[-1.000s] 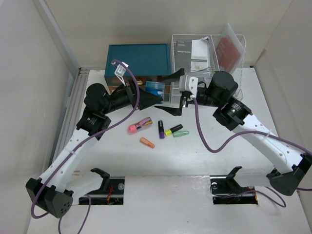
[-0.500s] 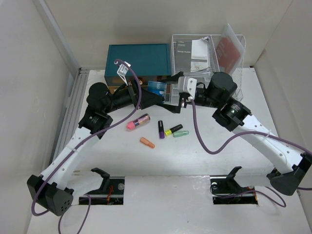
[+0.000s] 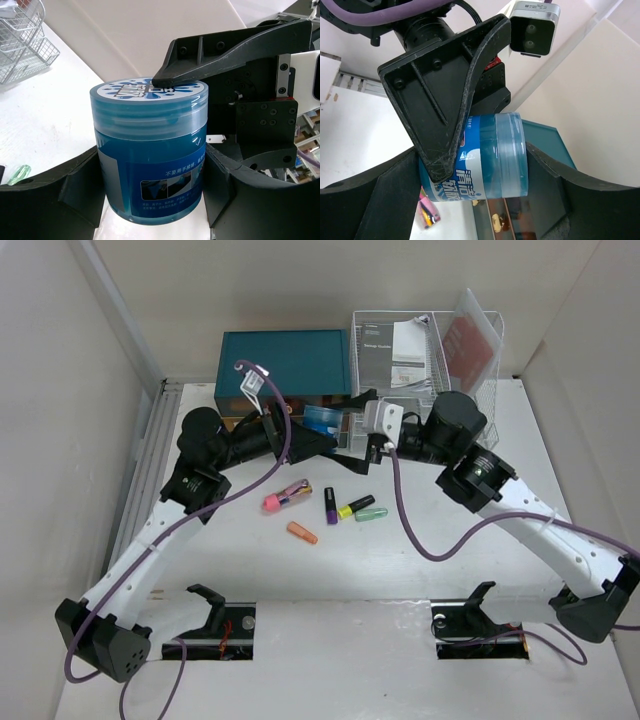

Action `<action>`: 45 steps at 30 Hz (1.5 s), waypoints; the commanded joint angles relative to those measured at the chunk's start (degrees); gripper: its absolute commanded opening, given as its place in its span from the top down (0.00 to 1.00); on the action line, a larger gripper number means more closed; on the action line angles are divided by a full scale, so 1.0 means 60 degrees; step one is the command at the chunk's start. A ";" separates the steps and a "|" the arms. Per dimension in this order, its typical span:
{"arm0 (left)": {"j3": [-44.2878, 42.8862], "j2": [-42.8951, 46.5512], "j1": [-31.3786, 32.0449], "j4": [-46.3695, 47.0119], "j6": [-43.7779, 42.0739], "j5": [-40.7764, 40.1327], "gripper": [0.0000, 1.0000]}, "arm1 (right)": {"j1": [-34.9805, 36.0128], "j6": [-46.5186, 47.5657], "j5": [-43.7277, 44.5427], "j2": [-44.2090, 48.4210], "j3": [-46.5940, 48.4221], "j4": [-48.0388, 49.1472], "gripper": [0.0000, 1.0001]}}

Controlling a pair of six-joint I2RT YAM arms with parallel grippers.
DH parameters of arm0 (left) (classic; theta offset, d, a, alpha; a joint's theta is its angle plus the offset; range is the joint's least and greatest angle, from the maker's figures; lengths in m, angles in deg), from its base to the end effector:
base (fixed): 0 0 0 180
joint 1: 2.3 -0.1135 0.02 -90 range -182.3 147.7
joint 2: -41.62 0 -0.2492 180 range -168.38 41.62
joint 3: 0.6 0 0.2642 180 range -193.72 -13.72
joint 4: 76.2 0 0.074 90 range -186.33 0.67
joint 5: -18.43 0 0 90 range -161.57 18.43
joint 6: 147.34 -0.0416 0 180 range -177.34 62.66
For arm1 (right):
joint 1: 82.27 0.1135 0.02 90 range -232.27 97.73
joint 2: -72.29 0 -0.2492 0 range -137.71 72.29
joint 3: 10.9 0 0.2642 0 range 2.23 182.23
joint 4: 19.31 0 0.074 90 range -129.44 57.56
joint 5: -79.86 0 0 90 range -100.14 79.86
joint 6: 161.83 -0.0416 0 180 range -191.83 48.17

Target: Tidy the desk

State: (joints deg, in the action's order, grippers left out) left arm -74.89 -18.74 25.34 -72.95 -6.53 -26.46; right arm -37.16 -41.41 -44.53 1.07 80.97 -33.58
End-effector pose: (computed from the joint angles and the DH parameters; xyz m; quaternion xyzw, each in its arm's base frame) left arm 0.2095 -0.1430 0.4242 0.1923 0.5990 -0.6464 0.4318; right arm 0.1913 0.2253 0.4546 -0.5642 0.3685 0.2865 0.6810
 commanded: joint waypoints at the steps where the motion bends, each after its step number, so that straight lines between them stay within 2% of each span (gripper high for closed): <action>1: -0.0966 0.0099 0.0067 0.0523 -0.0220 -0.0001 0.78 | 0.0188 0.0394 0.0516 0.0181 -0.0217 0.0103 0.85; 4: -0.1158 0.0099 -0.0328 0.0347 -0.0221 0.0114 0.66 | 0.0188 0.0483 0.0781 0.0371 -0.0334 0.0103 0.94; 5: -0.1158 0.0186 -0.0518 0.0346 -0.0322 0.0115 0.64 | 0.0188 0.0483 0.0911 0.0487 -0.0335 0.0103 1.00; 9: -0.1378 0.0288 -0.0782 0.0156 -0.0498 0.0115 0.53 | 0.0188 0.0483 0.1146 0.0766 -0.0642 0.0103 1.00; 11: -0.1567 0.0289 -0.0886 0.0025 -0.0601 0.0115 0.44 | 0.0188 0.0483 0.1250 0.0868 -0.0759 0.0103 1.00; 16: -0.1656 0.0465 -0.1120 -0.0636 -0.1056 -0.0089 0.31 | 0.0188 0.0395 0.1556 0.1161 -0.0950 0.0103 1.00; 22: -0.1349 0.0743 -0.1120 -0.0752 -0.1260 -0.0090 0.22 | 0.0013 0.0117 0.1938 0.1162 -0.0950 0.0103 1.00; 26: -0.1349 0.1122 -0.1207 -0.1439 -0.1845 -0.0543 0.22 | -0.0222 -0.0248 0.2229 0.1162 -0.0950 0.0103 1.00; 30: -0.0750 0.1665 -0.1208 -0.2173 -0.2345 -0.2268 0.22 | -0.0660 -0.0847 0.3152 0.1162 -0.0950 0.0103 1.00; 31: -0.0182 0.1782 -0.1208 -0.2174 -0.2214 -0.3418 0.23 | -0.0923 -0.1082 0.3458 0.1162 -0.0950 0.0103 1.00; 32: 0.0128 0.1870 -0.1208 -0.2174 -0.2111 -0.3996 0.30 | -0.1085 -0.1331 0.3461 0.1162 -0.0950 0.0103 1.00; 34: 0.1048 0.1974 -0.1208 -0.2000 -0.1907 -0.5253 0.38 | -0.1436 -0.2282 0.3461 0.1162 -0.0950 0.0103 1.00; 39: 0.1537 0.0849 -0.1208 -0.2128 -0.1804 -0.7220 0.64 | -0.2462 -0.3763 0.2248 0.1074 -0.1068 -0.0131 1.00; 41: 0.1173 -0.0059 -0.1092 -0.2130 -0.1803 -0.7762 0.70 | -0.2653 -0.4335 0.1866 0.1074 -0.1185 -0.0131 1.00; 45: 0.0427 -0.1378 -0.0535 -0.1808 -0.2591 -0.9108 0.72 | -0.3105 -0.4966 0.1105 0.0884 -0.1185 -0.0131 1.00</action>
State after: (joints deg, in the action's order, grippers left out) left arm -67.24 -25.71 20.12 -86.72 -18.73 -71.66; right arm -54.32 -64.91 -32.51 6.07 73.41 -38.15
